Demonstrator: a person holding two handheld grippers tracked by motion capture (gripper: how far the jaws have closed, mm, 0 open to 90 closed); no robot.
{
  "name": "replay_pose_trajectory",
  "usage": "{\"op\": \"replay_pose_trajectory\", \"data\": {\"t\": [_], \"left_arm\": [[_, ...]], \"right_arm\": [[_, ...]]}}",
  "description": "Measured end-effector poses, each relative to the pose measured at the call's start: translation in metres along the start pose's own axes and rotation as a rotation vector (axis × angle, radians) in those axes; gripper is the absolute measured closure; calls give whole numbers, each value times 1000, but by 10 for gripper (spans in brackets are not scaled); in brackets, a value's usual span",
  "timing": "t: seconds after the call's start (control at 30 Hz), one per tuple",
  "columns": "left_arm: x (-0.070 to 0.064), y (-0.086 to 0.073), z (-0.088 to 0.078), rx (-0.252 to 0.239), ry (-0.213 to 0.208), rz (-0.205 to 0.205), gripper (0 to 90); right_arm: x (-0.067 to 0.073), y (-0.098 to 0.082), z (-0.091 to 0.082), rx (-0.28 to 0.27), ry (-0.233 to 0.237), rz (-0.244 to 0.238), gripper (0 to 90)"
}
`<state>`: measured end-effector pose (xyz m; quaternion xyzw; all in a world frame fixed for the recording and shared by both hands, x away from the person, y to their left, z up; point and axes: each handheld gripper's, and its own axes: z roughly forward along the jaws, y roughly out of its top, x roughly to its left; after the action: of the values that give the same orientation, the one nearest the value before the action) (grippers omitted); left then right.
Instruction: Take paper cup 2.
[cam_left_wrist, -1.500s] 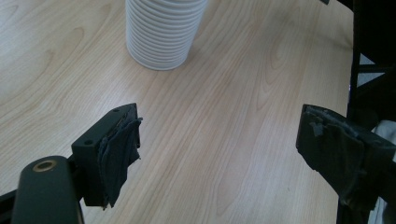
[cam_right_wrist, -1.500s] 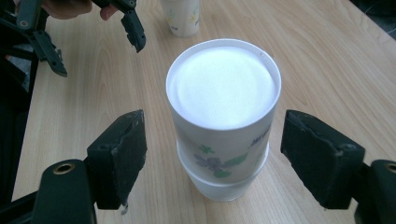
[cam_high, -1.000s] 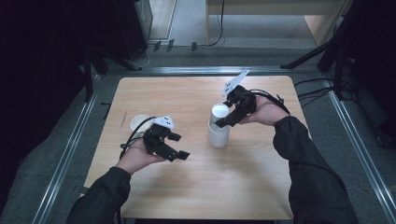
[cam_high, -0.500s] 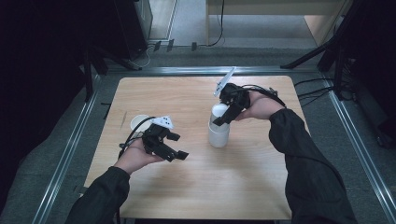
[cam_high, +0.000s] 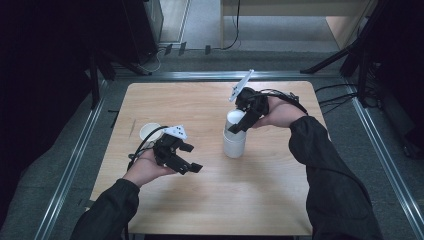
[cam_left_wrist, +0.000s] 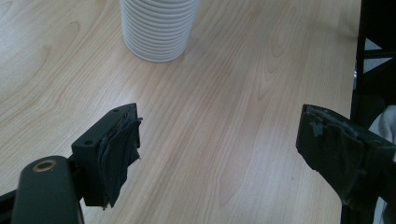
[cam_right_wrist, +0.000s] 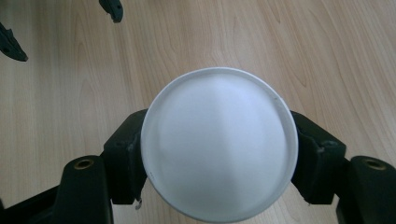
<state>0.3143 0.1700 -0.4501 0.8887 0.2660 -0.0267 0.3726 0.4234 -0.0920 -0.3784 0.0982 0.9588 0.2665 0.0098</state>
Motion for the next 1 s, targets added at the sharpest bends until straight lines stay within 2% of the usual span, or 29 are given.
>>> {"op": "replay_pose_trajectory", "data": {"t": [0.2, 0.33, 0.4, 0.47, 0.57, 0.73, 1.0], "left_arm": [[-1, 0, 1, 3, 2, 1, 138], [-1, 0, 0, 2, 2, 1, 138], [-1, 0, 0, 1, 1, 0, 137], [0, 0, 0, -9, -23, -10, 137], [1, 0, -1, -13, -24, -13, 137], [1, 0, -2, -14, -19, -7, 137], [5, -2, -5, -32, -16, -23, 137]], "right_arm": [[3, 4, -9, 3, -1, 13, 313], [3, 8, -18, -13, -9, -8, 313], [5, 10, -22, -14, -8, -3, 314], [5, 12, -26, -16, -8, -9, 315], [7, 16, -32, -20, -10, -19, 315], [12, 23, -48, -29, -18, -35, 316], [18, 36, -74, -20, -50, -54, 317]]}}
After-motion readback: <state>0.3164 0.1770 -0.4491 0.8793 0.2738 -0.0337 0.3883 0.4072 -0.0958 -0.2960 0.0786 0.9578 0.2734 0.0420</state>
